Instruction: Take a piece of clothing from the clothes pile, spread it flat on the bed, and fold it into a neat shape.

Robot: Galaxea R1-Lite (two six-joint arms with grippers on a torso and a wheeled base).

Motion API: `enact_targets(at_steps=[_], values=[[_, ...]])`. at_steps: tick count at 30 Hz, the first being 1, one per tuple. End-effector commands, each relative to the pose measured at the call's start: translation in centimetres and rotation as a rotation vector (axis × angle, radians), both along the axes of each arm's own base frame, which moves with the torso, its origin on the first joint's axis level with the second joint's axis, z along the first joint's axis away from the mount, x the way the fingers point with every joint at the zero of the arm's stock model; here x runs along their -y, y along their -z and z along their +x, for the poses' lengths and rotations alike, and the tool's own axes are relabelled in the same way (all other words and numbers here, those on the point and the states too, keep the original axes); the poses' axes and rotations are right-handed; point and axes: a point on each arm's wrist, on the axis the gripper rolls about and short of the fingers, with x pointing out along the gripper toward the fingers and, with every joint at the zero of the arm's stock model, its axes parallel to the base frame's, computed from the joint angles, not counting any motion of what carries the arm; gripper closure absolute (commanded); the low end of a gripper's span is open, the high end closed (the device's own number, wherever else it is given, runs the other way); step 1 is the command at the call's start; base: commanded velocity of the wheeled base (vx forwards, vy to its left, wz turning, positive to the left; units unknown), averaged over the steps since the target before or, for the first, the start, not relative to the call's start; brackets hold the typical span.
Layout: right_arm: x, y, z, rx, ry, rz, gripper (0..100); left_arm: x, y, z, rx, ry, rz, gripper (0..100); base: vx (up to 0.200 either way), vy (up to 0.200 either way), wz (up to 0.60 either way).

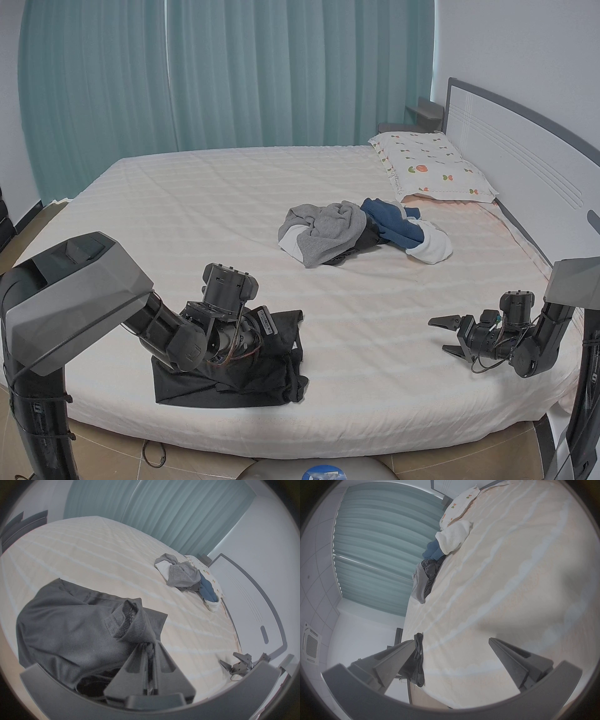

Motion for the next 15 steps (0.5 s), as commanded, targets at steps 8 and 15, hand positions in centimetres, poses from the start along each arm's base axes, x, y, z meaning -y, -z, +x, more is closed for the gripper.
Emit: enact_targets(at_steps=[8,15], values=[[0.0,0.1,0.0,-0.002,-0.001,0.0,0,1.6,1.6,0.0,-0.029,0.02,-0.003,0,0.0,0.0,0.0],[0.0,0.1,0.0,-0.002,-0.002,-0.001,0,1.1,1.4,-0.9,-0.05,-0.005,-0.021,0,0.0,0.0,0.0]])
